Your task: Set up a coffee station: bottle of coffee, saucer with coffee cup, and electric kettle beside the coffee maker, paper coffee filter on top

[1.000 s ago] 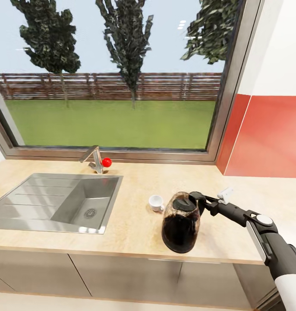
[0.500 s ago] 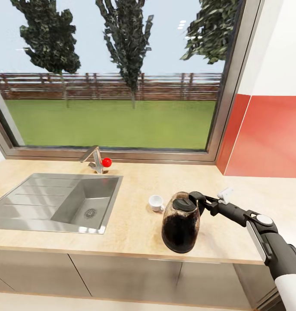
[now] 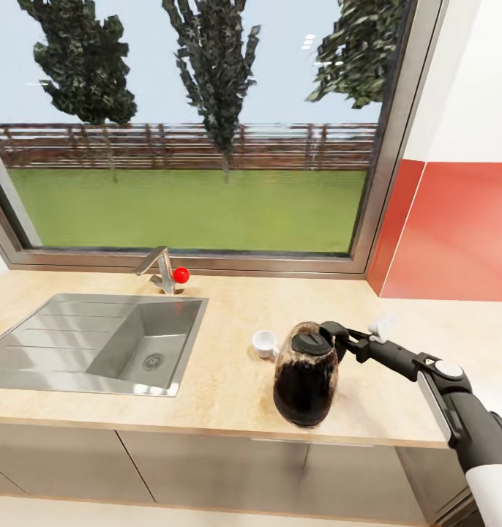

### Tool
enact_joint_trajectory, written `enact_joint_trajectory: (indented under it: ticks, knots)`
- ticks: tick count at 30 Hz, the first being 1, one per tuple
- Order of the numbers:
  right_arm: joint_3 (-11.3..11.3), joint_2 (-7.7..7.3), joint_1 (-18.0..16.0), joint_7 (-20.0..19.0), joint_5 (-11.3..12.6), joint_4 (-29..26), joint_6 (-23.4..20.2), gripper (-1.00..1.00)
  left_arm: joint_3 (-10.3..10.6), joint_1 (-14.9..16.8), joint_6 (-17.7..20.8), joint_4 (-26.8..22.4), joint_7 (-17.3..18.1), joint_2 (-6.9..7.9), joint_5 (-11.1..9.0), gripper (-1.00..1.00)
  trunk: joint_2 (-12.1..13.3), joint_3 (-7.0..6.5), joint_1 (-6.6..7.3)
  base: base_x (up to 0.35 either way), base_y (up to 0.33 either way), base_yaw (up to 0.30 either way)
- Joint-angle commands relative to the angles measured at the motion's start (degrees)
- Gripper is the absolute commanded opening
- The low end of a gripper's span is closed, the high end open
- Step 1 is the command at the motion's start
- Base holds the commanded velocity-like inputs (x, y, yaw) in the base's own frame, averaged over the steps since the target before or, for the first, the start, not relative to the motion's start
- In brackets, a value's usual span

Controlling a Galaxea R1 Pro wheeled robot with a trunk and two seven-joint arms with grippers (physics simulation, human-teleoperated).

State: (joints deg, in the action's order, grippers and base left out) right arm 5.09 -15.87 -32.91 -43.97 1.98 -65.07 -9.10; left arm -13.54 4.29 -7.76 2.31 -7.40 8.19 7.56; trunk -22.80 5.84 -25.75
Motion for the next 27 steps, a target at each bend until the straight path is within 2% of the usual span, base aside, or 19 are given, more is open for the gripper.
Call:
enact_joint_trajectory:
  ticks: [1, 6, 10, 13, 17, 27]
  knots:
    - [0.09, 0.05, -0.05, -0.33, 0.21, -1.47, -1.73, -1.0, -0.44, 0.11, -0.41, 0.24, -0.24, 0.04, 0.61, 1.0, -0.13, 0.13, -0.03, 0.0, 0.0, 0.0]
    - [0.02, 0.93, -0.05, 0.0, 0.22, -9.73, -11.19, -1.0, -0.44, 0.11, -0.41, 0.24, -0.17, 0.0, 0.61, 1.0, -0.13, 0.13, -0.03, 0.0, 0.0, 0.0]
    - [-0.1, 2.97, -0.05, 1.12, 0.16, -14.27, -16.19, -1.0, -0.36, 0.11, -0.41, 0.24, -0.22, -0.08, 0.64, 1.0, -0.13, 0.13, -0.03, 0.0, 0.0, 0.0]
    - [-0.18, 4.43, -0.1, 4.9, 0.04, -16.24, -18.36, -1.0, -0.35, 0.11, -0.41, 0.24, -0.23, -0.17, 0.66, 1.0, -0.13, 0.13, -0.03, 0.0, 0.0, 0.0]
    - [-0.28, 5.03, -0.19, 9.3, 0.1, -18.99, -22.26, -1.0, -0.35, 0.11, -0.41, 0.24, -0.18, -0.26, 0.65, 1.0, -0.13, 0.13, -0.03, 0.0, 0.0, 0.0]
    - [-0.48, 5.22, -0.22, 10.18, 0.47, -20.31, -24.42, -1.0, -0.47, 0.11, -0.38, 0.2, -0.16, -0.3, 0.61, 1.0, -0.13, 0.13, -0.03, 0.0, 0.0, 0.0]
